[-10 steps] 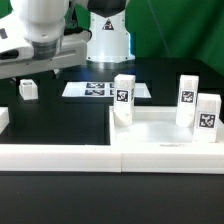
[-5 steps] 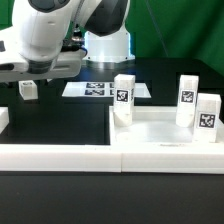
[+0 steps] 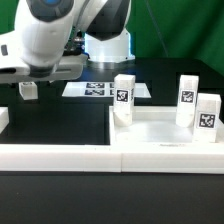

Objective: Assemble square table

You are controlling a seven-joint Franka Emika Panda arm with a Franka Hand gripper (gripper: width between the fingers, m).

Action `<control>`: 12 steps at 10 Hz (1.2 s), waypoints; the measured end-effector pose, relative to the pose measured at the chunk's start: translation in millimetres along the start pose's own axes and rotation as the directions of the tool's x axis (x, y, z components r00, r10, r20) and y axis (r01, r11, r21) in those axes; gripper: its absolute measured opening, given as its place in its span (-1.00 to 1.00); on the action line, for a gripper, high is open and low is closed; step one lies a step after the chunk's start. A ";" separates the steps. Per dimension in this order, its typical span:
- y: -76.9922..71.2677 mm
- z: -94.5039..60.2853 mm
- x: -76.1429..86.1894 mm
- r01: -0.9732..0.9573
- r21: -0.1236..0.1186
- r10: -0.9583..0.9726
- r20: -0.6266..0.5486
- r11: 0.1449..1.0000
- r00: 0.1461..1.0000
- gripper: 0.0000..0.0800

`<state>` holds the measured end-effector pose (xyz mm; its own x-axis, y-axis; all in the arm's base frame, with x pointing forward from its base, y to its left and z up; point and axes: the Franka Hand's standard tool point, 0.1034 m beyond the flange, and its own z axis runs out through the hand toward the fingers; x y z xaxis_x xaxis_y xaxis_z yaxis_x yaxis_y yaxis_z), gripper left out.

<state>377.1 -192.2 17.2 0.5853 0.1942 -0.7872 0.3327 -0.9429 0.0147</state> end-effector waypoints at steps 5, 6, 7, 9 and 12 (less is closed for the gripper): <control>-1.0 6.7 2.3 -0.004 0.001 0.004 0.025 1.000 1.000 0.32; -0.9 6.7 2.3 -0.004 0.002 0.004 0.025 1.000 1.000 -0.10; -0.8 6.8 2.2 -0.004 0.002 0.004 0.025 1.000 1.000 -0.10; -0.6 6.9 2.1 -0.004 0.002 0.004 0.025 1.000 1.000 -0.28; -0.5 7.0 2.0 -0.005 0.002 0.004 0.025 1.000 1.000 -0.28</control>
Offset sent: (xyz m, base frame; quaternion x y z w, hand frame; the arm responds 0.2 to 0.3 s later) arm 0.0000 0.0000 0.0000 0.0000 0.0000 0.0000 1.0000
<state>373.0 -193.2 11.2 0.5684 0.1832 -0.8021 0.3282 -0.9445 0.0168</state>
